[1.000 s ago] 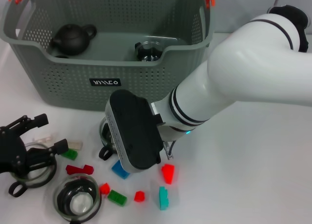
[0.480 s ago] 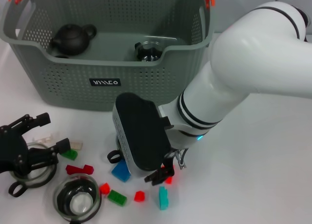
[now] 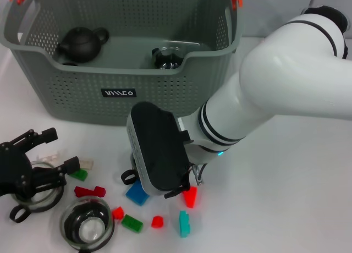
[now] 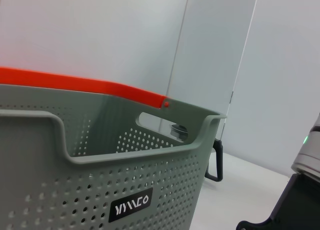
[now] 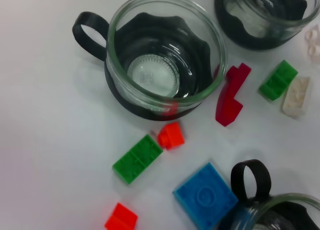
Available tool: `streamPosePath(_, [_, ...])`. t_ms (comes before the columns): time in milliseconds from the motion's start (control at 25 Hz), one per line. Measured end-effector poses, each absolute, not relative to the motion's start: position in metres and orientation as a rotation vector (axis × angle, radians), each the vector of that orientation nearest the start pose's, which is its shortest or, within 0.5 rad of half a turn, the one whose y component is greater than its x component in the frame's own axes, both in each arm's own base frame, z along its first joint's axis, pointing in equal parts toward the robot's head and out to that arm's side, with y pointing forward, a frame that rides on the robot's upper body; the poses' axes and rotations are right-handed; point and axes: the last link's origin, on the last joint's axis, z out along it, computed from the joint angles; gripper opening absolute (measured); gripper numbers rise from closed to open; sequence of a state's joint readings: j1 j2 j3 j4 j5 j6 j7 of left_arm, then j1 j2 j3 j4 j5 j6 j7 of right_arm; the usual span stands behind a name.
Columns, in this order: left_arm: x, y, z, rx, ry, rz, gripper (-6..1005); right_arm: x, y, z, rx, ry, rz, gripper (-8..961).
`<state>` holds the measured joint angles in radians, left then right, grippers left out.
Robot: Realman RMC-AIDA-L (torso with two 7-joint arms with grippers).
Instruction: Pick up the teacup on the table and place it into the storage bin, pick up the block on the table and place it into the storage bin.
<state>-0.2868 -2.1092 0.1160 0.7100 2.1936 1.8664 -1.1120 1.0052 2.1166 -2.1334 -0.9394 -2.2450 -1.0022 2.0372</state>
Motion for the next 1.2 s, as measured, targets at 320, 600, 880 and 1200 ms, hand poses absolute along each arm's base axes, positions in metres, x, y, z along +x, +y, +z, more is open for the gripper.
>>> streamPosePath(320, [-0.342,0.224,0.047,-2.395,-0.660,-0.851,934,0.080,0.328,-0.165,-2.966,-0.655,-0.607,590])
streamPosePath(600, [-0.342,0.224,0.047,-2.393,-0.660,-0.855,934,0.082,0.329,-0.164,-2.970,-0.640,-0.614,282])
streamPosePath(880, [-0.342,0.224,0.047,-2.393,-0.660,-0.855,934,0.077,0.327,-0.159,-2.985,-0.618,-0.592,57])
streamPosePath(1200, [-0.343,0.224,0.047,-2.392,-0.662,-0.849,935,0.059,0.325,-0.112,-2.984,-0.526,-0.435,64])
